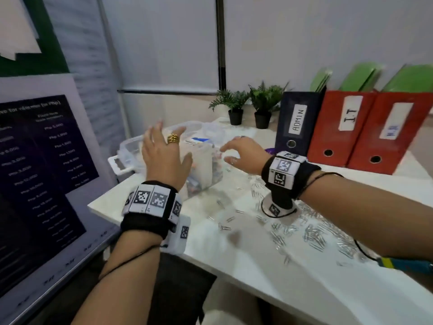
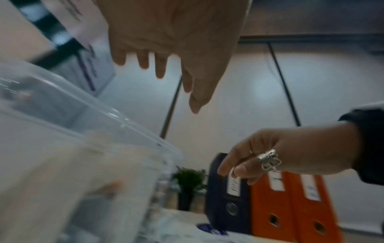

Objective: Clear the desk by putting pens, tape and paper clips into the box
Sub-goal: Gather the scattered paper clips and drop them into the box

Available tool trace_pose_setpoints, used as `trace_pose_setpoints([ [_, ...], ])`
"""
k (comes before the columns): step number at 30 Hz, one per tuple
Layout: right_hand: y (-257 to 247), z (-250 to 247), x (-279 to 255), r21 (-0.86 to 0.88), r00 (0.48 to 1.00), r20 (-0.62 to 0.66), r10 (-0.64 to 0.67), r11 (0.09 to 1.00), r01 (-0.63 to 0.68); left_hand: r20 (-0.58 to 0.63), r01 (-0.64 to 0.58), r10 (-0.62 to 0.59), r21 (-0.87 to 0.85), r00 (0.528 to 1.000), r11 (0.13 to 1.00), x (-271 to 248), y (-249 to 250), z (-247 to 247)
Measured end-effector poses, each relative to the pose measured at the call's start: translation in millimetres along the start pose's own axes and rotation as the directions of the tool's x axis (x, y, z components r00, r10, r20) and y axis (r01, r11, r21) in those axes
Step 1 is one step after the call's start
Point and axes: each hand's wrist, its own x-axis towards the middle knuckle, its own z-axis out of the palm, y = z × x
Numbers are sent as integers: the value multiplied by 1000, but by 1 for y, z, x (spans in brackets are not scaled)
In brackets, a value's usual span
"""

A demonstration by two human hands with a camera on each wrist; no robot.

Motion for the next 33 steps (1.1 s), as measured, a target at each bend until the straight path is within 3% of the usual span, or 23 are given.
trace_pose_setpoints([
  [2,30,-6,-37,-56,987,103,126,991,-120,152,-106,112,-43,982,993,-11,28,10],
  [3,44,-10,-57,-93,971,147,189,980,-177,259,-155,169,-76,951,985,-20,42,19],
  [7,89,-19,-125,-274,861,298,413,901,-337,639,-332,335,-130,692,934,-62,90,58],
  [9,107,-20,-151,-303,799,343,494,863,-404,726,-405,387,-162,569,900,-77,110,72],
  [11,122,-20,-169,-315,755,370,541,838,-447,762,-445,407,-175,504,878,-84,125,77],
  [14,135,-18,-183,-328,716,375,588,807,-491,793,-414,381,-180,475,892,-88,134,86],
  [18,132,-13,-182,-292,730,368,576,817,-497,857,-470,303,-83,416,879,-100,132,99],
  [22,125,-4,-167,-263,785,344,515,856,-446,844,-453,279,-49,457,890,-102,143,102],
  [24,120,0,-160,-256,820,335,464,882,-395,858,-414,257,-58,445,908,-98,149,103],
  [29,116,6,-148,-283,863,305,402,904,-321,838,-241,280,-183,469,953,-96,154,107],
  [33,114,5,-141,-314,844,328,424,892,-326,824,-353,350,-198,445,914,-92,154,105],
])
